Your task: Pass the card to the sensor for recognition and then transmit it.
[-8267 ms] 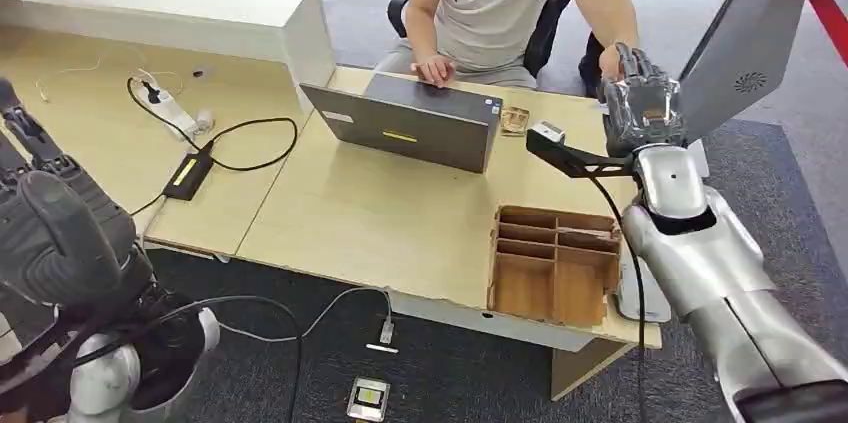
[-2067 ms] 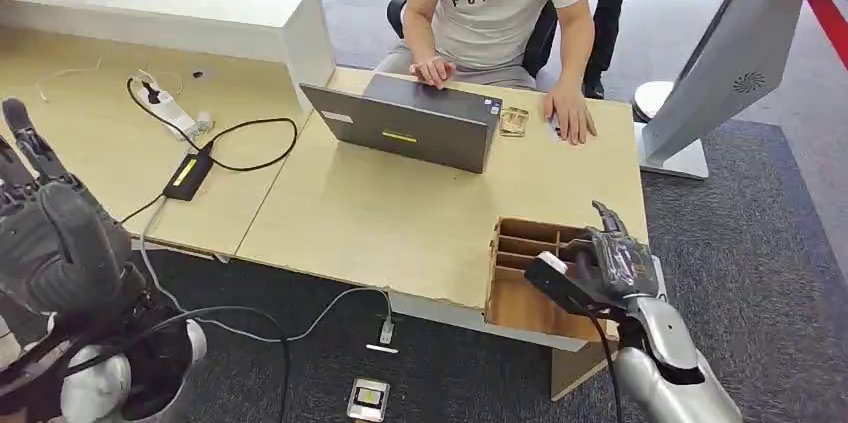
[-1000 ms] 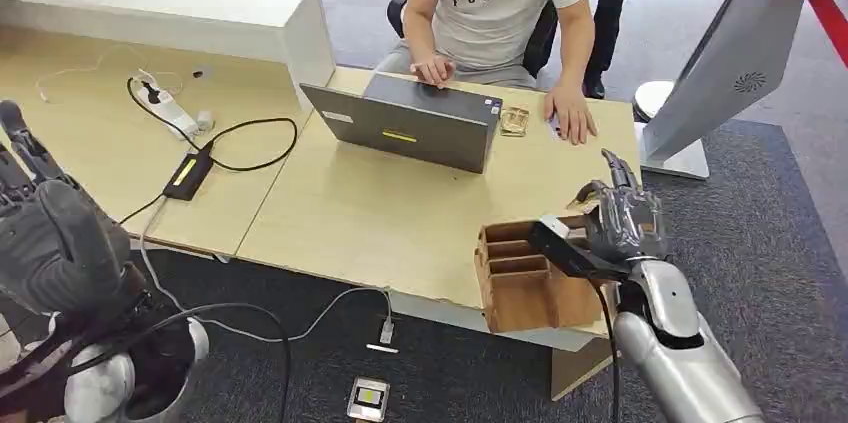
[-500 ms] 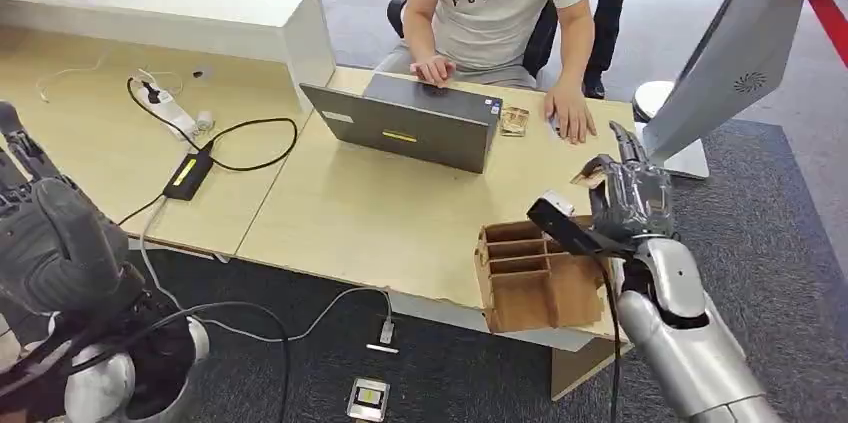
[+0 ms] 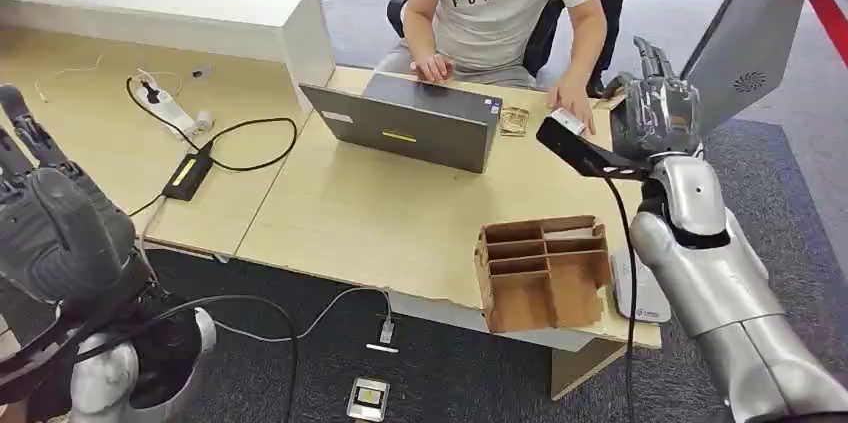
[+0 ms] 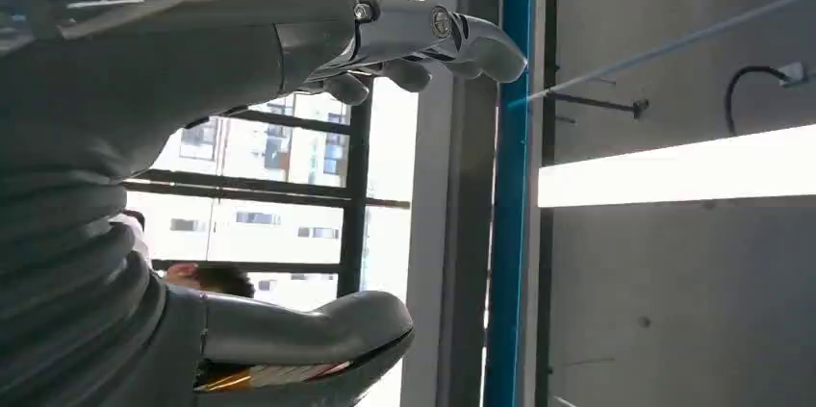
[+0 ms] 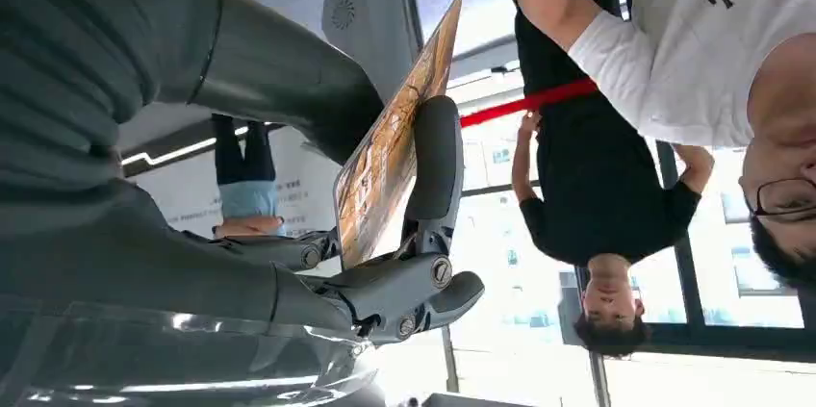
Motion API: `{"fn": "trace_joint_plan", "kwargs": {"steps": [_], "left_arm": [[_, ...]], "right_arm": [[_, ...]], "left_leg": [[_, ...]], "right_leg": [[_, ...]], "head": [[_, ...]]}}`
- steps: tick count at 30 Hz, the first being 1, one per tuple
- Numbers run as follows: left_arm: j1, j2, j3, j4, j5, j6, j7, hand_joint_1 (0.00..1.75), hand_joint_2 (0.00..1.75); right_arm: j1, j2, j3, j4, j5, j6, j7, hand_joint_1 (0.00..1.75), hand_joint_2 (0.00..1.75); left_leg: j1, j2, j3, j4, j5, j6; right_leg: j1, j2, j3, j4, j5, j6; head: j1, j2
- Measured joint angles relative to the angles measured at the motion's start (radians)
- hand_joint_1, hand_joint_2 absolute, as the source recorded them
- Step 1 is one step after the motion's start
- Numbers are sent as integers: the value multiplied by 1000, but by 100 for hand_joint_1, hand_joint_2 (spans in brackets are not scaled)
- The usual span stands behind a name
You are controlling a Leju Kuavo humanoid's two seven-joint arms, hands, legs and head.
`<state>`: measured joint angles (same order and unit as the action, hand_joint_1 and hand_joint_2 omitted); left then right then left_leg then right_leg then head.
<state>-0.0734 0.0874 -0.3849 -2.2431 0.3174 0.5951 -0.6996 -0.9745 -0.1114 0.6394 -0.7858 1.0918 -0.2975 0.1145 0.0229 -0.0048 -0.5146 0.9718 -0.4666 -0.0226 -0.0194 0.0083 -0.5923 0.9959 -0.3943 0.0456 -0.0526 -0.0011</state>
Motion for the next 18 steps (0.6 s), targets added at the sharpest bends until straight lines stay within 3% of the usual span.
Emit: {"fn": "trace_joint_plan", "kwargs": {"steps": [18], "left_arm": [[-17, 0, -23, 16, 25, -12, 0, 0, 175]], "right_arm": [[-142, 112, 39, 190, 34, 57, 56, 175, 175]], "left_leg": [[0, 0, 0, 0, 0, 0]], "right_leg": [[0, 0, 0, 0, 0, 0]], "head": [[0, 0]]}}
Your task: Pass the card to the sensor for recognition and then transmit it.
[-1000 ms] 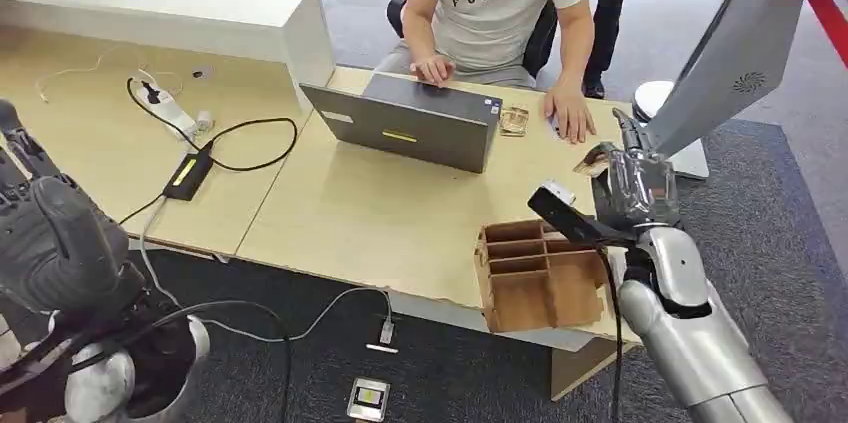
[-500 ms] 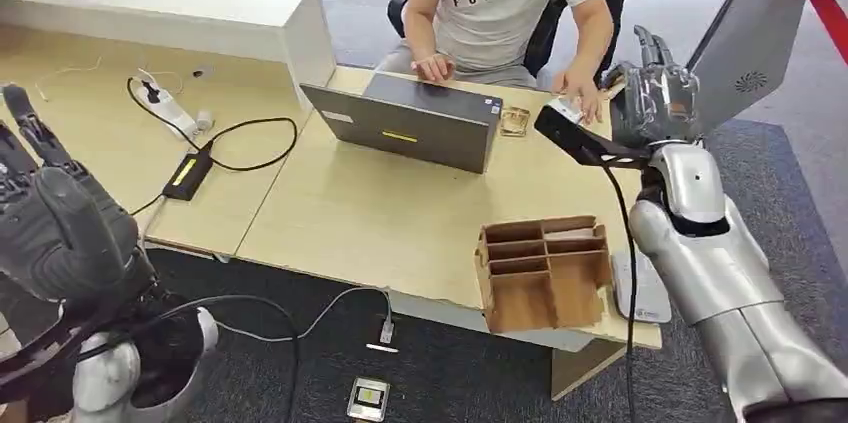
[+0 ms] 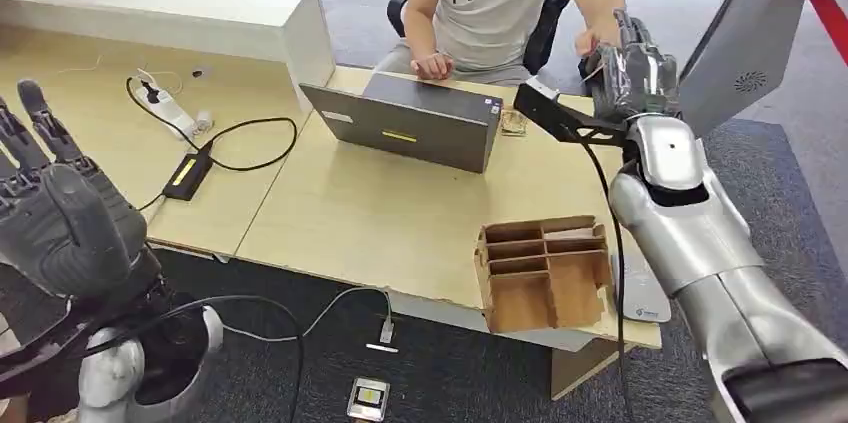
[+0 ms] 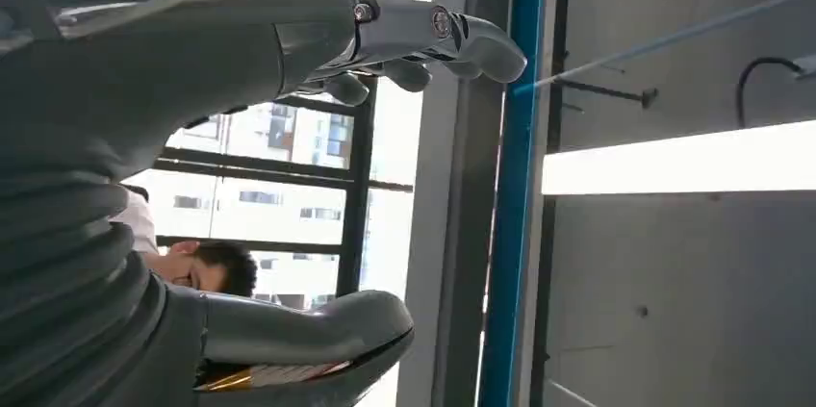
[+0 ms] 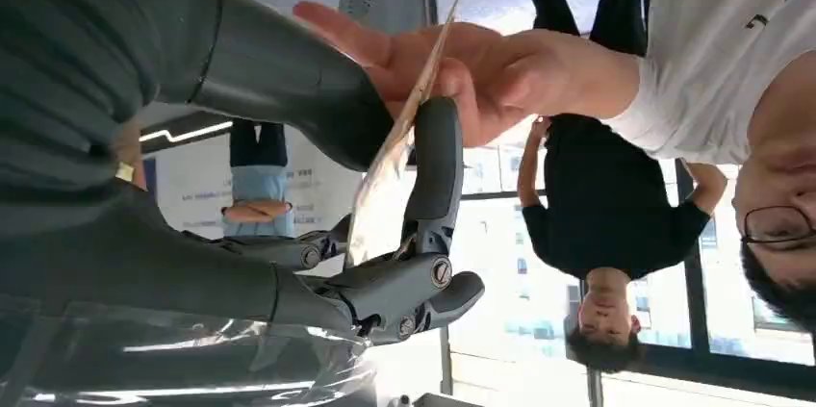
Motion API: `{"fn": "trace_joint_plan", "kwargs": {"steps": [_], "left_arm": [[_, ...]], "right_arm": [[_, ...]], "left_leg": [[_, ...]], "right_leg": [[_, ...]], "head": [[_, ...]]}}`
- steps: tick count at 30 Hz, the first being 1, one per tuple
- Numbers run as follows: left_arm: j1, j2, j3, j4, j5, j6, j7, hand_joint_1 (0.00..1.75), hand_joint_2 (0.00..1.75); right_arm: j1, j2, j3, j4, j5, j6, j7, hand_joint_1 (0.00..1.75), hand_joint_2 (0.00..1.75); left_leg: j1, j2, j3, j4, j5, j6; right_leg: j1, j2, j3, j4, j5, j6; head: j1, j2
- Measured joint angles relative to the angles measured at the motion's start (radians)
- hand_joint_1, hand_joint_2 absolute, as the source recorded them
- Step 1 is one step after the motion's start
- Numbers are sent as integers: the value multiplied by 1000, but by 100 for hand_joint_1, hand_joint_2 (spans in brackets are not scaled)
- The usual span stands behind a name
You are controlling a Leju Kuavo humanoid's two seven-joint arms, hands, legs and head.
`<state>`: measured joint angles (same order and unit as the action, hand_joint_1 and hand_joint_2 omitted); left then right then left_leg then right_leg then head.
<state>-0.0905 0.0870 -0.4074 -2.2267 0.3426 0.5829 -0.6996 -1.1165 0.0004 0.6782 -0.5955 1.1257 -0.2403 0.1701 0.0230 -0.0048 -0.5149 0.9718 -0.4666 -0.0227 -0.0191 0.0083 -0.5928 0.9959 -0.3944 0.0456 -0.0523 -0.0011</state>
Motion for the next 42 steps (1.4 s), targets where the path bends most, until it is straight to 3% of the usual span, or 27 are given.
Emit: {"fn": "trace_joint_plan", "kwargs": {"steps": [11, 25, 26, 27, 28, 42], "left_arm": [[-4, 0, 0, 8, 5, -12, 0, 0, 175], [-5, 0, 0, 16, 18, -36, 0, 0, 175], [-5, 0, 0, 17, 20, -40, 0, 0, 175], [-6, 0, 0, 18, 22, -44, 0, 0, 175], [-6, 0, 0, 21, 24, -49, 0, 0, 175], [-16, -4, 1, 41, 31, -80, 0, 0, 175]], "right_arm": [[-25, 32, 27, 52, 6, 15, 6, 175, 175], [-28, 28, 48, 84, 17, 34, 26, 175, 175], [-28, 26, 50, 87, 18, 34, 30, 154, 175], [-28, 23, 51, 89, 19, 33, 34, 24, 175], [-28, 20, 52, 89, 20, 32, 40, 0, 175], [-27, -34, 71, 82, 38, 28, 58, 0, 175]], "left_leg": [[0, 0, 0, 0, 0, 0], [0, 0, 0, 0, 0, 0], [0, 0, 0, 1, 0, 0], [0, 0, 0, 1, 0, 0], [0, 0, 0, 1, 0, 0], [0, 0, 0, 1, 0, 0]], "right_leg": [[0, 0, 0, 0, 0, 0], [0, 0, 0, 0, 0, 0], [0, 0, 0, 0, 0, 0], [0, 0, 0, 0, 0, 0], [0, 0, 0, 0, 0, 0], [0, 0, -1, 0, 0, 0]], "head": [[0, 0], [0, 0], [0, 0], [0, 0], [0, 0], [0, 0]]}}
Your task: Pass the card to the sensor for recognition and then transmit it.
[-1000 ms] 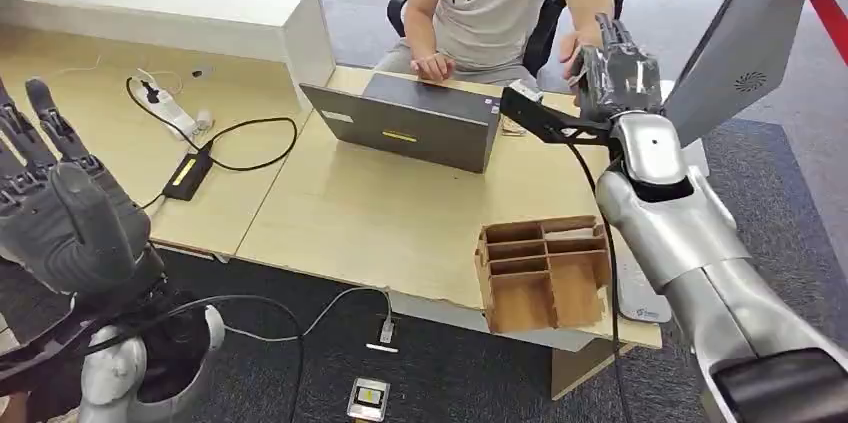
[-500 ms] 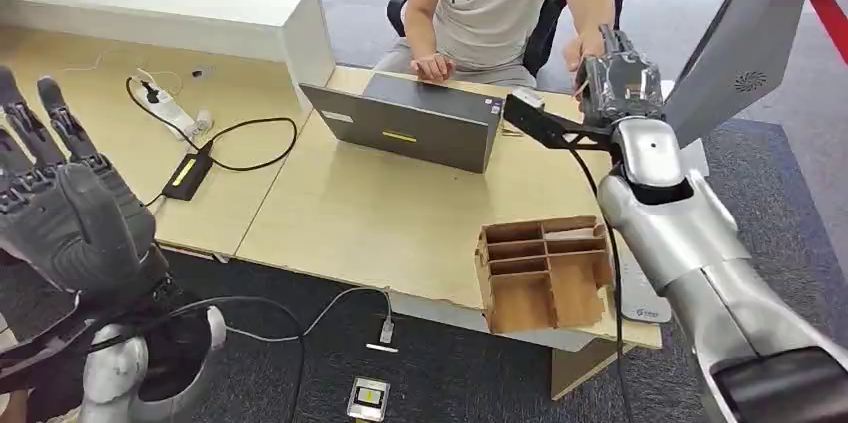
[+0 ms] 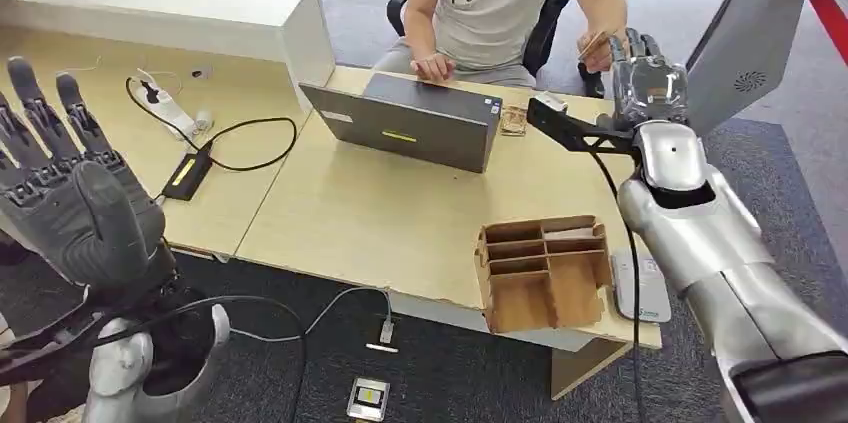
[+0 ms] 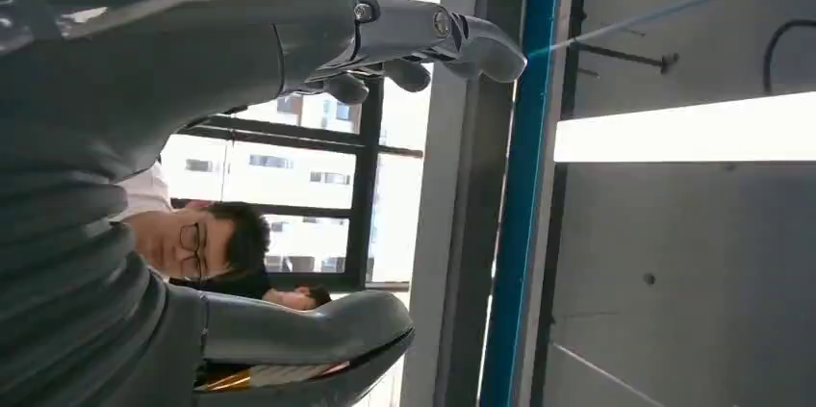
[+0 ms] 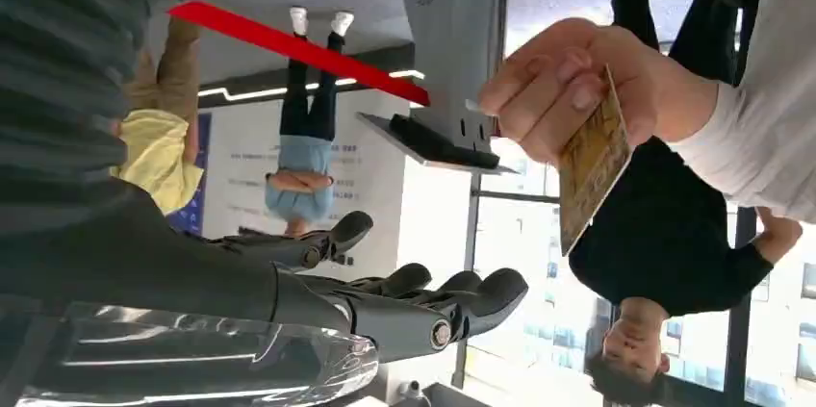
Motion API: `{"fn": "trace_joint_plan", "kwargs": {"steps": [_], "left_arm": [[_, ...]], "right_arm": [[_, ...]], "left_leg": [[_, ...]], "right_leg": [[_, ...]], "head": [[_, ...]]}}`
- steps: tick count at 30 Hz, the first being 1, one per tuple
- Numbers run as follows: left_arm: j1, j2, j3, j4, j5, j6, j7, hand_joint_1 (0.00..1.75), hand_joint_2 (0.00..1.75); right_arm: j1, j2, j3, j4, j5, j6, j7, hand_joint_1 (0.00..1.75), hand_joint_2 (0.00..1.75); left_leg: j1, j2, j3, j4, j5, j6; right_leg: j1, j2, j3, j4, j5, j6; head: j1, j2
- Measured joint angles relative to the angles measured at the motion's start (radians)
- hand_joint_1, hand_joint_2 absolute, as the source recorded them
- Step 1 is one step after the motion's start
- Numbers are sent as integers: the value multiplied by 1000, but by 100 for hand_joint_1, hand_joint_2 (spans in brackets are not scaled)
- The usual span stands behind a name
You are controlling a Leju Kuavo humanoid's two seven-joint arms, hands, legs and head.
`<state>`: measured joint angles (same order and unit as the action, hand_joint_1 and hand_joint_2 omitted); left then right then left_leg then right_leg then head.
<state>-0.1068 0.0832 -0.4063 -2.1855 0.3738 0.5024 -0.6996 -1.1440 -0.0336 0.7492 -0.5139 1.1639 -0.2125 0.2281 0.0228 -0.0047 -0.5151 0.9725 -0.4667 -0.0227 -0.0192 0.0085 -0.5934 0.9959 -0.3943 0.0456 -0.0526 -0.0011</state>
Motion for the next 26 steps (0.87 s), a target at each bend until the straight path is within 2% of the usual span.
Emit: {"fn": "trace_joint_plan", "kwargs": {"steps": [3, 6, 11, 18, 21, 24, 26], "left_arm": [[0, -2, 2, 3, -6, 0, 0, 0, 175], [4, -2, 4, 3, -16, 23, 0, 0, 175], [24, -1, 6, -2, -39, 72, 0, 0, 175], [64, 12, 7, -27, -85, 135, 0, 0, 175], [82, 24, 7, -43, -101, 167, 0, 0, 175], [99, 35, 8, -58, -117, 185, 0, 0, 175], [112, 41, 8, -69, -124, 189, 0, 0, 175]], "right_arm": [[2, -19, 3, -21, -2, -15, -19, 0, 175], [19, -45, 3, -65, -19, -60, -45, 0, 175], [105, -101, -8, -232, -52, -111, -64, 0, 175], [376, -180, -59, -644, -31, -159, -43, 0, 175], [526, -200, -93, -824, -11, -195, -39, 0, 175], [644, -219, -124, -964, 0, -211, -37, 0, 175], [710, -229, -148, -1050, 0, -246, -40, 0, 175]], "left_leg": [[0, 0, 0, 0, 0, 0], [0, 0, 0, 0, 0, 0], [0, 0, 0, 0, 0, 0], [0, -1, 0, 0, -1, 0], [0, -1, 0, -1, -2, 0], [0, 0, 0, -1, -2, 0], [0, 0, 0, -1, -2, 0]], "right_leg": [[0, 0, 0, 0, 0, 0], [0, 0, 0, 0, 0, 0], [0, 0, 0, 0, 0, 0], [0, 0, 0, 0, -1, 0], [0, 0, 0, 0, -1, 0], [0, 0, 0, 0, -1, 0], [0, 0, 0, 0, -1, 0]], "head": [[0, 0], [0, 0], [0, 0], [0, 0], [0, 0], [0, 0], [0, 0]]}}
